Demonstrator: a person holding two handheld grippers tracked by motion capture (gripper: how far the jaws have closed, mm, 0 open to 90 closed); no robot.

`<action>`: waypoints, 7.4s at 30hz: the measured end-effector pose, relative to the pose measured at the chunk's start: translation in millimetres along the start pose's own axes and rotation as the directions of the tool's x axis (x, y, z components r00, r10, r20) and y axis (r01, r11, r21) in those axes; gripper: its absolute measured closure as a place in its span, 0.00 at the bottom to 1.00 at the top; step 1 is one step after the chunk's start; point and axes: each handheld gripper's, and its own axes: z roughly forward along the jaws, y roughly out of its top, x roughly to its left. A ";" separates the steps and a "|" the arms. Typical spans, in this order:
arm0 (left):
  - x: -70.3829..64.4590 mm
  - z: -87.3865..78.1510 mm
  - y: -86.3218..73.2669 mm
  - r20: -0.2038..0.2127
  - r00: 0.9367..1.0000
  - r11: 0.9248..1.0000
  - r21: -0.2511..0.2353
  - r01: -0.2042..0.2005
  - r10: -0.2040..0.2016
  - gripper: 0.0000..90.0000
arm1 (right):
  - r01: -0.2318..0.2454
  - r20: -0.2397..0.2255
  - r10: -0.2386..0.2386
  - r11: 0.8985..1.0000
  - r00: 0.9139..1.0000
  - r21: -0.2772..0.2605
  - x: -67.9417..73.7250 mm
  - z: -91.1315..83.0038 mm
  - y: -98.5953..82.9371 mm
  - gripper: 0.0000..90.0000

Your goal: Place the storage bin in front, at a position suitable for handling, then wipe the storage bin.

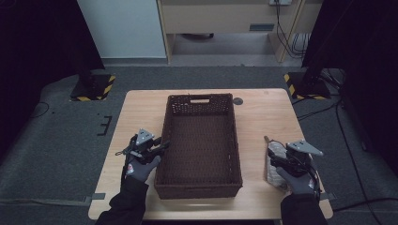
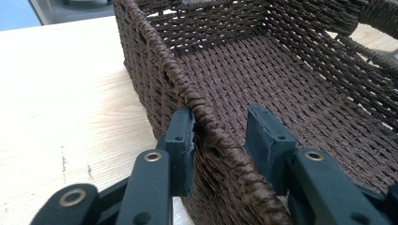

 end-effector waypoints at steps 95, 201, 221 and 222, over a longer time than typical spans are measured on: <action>0.6 10.2 7.5 0.014 1.000 1.000 0.015 0.025 -0.025 0.73 | -0.054 -0.244 0.023 0.991 0.969 -0.124 11.6 92.4 59.4 0.70; 2.0 11.7 4.6 0.028 1.000 1.000 -0.008 0.012 -0.012 0.66 | 0.114 -0.380 -0.070 0.989 0.922 0.096 43.0 132.1 21.9 0.75; 2.3 12.3 5.6 0.022 1.000 1.000 0.007 0.014 -0.015 0.63 | 0.138 -0.411 -0.088 0.986 0.907 0.092 39.6 123.5 23.6 0.75; 2.1 12.4 6.0 0.020 1.000 1.000 0.010 0.013 -0.014 0.63 | 0.150 -0.408 -0.098 0.984 0.908 0.097 41.7 126.6 20.3 0.75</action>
